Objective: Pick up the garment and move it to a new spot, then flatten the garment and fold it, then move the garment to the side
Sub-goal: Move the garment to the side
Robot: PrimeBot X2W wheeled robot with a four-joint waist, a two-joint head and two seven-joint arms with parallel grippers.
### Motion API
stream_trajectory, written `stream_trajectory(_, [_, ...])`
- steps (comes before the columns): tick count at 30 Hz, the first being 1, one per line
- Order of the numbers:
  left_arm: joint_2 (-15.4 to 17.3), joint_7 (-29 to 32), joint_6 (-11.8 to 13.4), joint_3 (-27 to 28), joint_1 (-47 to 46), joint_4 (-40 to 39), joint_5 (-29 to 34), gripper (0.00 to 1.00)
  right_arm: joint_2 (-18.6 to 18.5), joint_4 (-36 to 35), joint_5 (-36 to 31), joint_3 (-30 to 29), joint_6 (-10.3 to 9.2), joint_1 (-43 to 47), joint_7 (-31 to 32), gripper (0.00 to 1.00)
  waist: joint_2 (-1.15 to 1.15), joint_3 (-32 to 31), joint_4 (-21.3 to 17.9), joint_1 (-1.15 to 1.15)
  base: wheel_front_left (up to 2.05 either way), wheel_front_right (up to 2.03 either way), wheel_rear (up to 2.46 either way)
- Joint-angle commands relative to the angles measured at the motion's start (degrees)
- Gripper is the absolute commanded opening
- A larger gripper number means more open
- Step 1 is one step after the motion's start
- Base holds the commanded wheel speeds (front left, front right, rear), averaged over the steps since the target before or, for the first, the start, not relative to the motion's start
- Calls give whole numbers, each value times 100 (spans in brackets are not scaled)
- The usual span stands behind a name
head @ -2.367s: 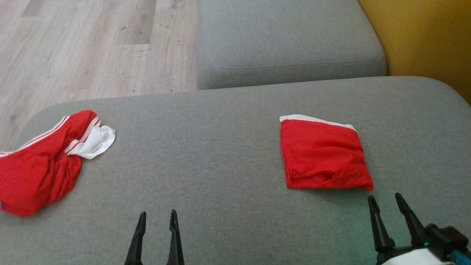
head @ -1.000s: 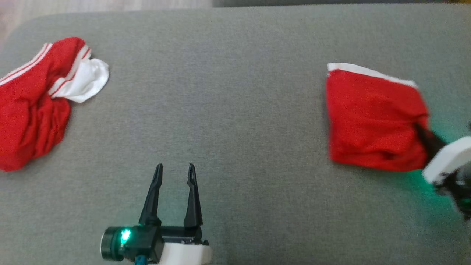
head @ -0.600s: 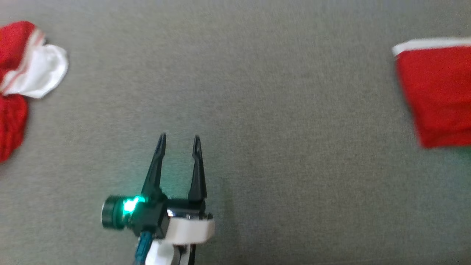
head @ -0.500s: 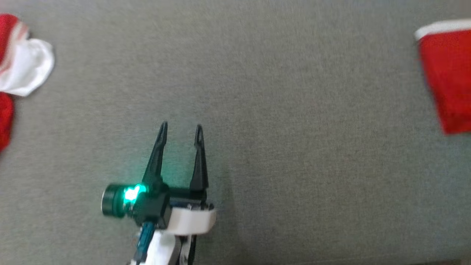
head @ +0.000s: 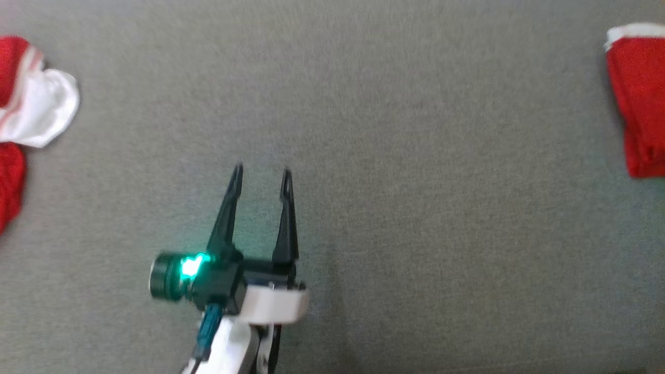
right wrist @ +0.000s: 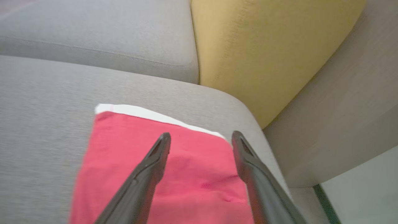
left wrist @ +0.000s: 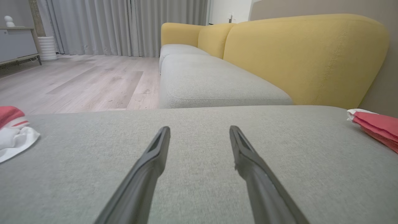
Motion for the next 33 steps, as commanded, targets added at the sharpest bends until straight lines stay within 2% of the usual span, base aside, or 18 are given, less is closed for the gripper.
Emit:
stream_trajectory(1, [-4, -46, 12, 210, 292, -113, -88, 100, 293, -80, -33, 117, -4, 264, -198, 100, 0, -604, 81, 1, 0, 0, 0])
stream_trajectory(2, [-4, -46, 12, 210, 292, -113, -88, 100, 293, -80, -33, 117, -4, 264, -198, 100, 0, -604, 81, 1, 0, 0, 0])
stream_trajectory(7, [-4, -46, -72, 358, 750, -49, -229, 100, 1126, -420, 106, 294, -4, 951, -458, 100, 0, -1297, 150, 1, 0, 0, 0])
stream_trajectory(8, [-4, -46, -114, 429, 925, -21, -275, 100, 1450, -594, 163, 318, -4, 1281, -521, 100, 0, -1574, 181, 1, 0, 0, 0])
stream_trajectory(11, [-4, -46, -164, 559, 1177, -2, -310, 100, 1887, -884, 113, 253, -4, 1803, -570, 100, 0, -1927, 195, 1, 0, 0, 0])
stream_trajectory(20, [-4, -46, -245, 1023, 1796, -86, -231, 100, 3301, -2909, -981, -909, -4, 3598, -579, 100, 0, -2589, 139, 1, 0, 0, 0])
stream_trajectory(25, [-4, -46, -320, 1245, 2109, -298, -227, 100, 3662, -3634, -1392, -1148, -4, 4260, -580, 100, 0, -2778, 101, 1, 0, 0, 0])
stream_trajectory(33, [-4, -46, -453, 1380, 2489, -549, 8, 100, 3966, -3935, -1616, -1497, -4, 4836, -580, 100, 0, -2950, 154, 1, 0, 0, 0])
